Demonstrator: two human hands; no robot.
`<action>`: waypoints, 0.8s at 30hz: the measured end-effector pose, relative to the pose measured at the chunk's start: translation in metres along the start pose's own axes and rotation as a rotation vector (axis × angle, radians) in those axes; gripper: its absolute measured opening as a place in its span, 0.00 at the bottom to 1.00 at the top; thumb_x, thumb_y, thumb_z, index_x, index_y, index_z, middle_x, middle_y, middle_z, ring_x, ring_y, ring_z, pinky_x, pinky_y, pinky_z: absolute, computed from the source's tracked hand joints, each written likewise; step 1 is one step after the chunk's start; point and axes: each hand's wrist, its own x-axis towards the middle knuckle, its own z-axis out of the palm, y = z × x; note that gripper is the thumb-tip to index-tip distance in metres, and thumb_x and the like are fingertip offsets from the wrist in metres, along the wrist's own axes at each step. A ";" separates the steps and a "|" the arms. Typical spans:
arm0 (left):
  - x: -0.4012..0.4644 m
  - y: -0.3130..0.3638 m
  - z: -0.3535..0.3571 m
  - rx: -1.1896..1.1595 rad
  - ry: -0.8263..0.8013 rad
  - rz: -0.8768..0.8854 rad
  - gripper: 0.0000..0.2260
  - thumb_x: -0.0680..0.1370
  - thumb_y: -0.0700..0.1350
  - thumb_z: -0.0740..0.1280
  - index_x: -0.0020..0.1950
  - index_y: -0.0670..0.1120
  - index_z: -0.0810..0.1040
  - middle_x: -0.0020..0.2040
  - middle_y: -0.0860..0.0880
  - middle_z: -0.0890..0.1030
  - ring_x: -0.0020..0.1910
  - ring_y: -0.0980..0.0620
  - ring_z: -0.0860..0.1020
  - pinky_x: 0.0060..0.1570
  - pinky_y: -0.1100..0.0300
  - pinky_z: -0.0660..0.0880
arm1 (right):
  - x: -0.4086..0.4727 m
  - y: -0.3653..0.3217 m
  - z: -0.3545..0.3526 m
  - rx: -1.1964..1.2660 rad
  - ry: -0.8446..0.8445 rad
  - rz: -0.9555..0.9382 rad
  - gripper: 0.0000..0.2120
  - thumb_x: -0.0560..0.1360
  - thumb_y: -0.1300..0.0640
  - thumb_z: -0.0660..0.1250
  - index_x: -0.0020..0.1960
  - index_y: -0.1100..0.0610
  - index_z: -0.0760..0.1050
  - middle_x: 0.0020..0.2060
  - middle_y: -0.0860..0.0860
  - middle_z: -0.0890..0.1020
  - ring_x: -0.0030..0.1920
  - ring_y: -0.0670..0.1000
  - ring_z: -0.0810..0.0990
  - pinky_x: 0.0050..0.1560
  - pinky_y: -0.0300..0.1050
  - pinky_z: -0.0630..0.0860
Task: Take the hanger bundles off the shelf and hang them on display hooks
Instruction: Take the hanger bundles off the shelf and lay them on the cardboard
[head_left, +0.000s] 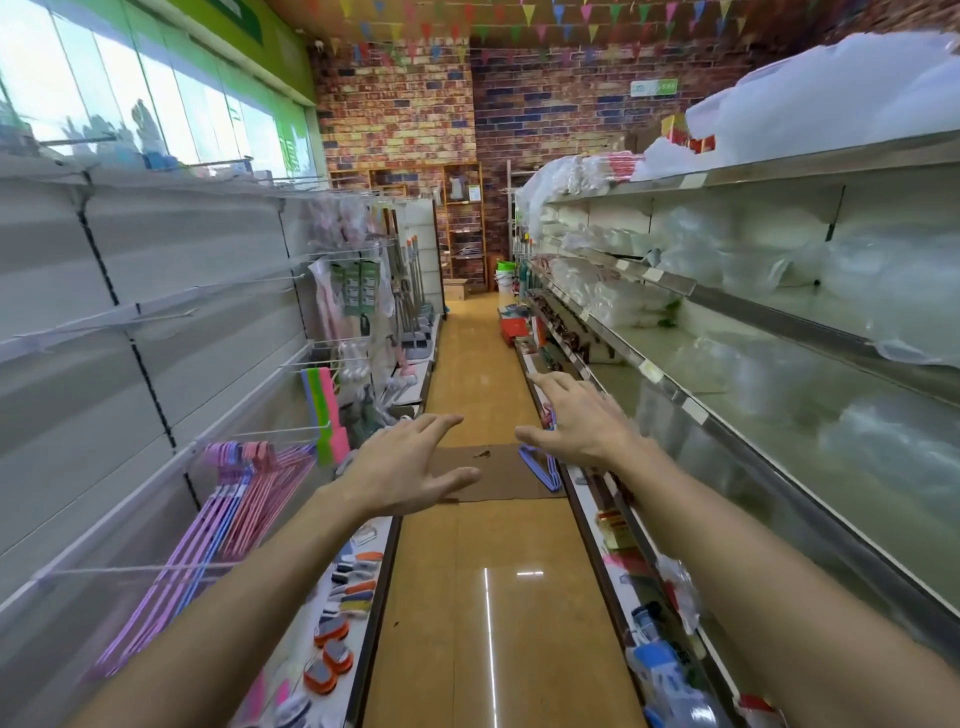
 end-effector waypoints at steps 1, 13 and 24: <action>0.018 -0.006 0.004 0.005 0.003 -0.002 0.39 0.73 0.76 0.53 0.79 0.57 0.56 0.75 0.53 0.68 0.70 0.52 0.70 0.66 0.49 0.70 | 0.020 0.007 0.002 0.002 -0.001 0.001 0.40 0.75 0.33 0.63 0.80 0.46 0.52 0.78 0.48 0.60 0.75 0.56 0.62 0.73 0.62 0.62; 0.179 -0.094 0.063 -0.037 -0.011 -0.076 0.40 0.71 0.77 0.50 0.78 0.58 0.56 0.75 0.54 0.67 0.70 0.53 0.69 0.66 0.48 0.70 | 0.213 0.060 0.051 -0.006 -0.041 -0.035 0.39 0.76 0.34 0.63 0.79 0.47 0.53 0.78 0.49 0.61 0.75 0.57 0.63 0.73 0.62 0.62; 0.345 -0.208 0.134 -0.066 -0.019 -0.085 0.38 0.74 0.75 0.54 0.79 0.57 0.57 0.76 0.55 0.66 0.72 0.53 0.68 0.68 0.49 0.67 | 0.403 0.097 0.139 0.001 -0.066 0.004 0.39 0.76 0.35 0.63 0.80 0.47 0.53 0.77 0.48 0.61 0.75 0.55 0.62 0.73 0.61 0.61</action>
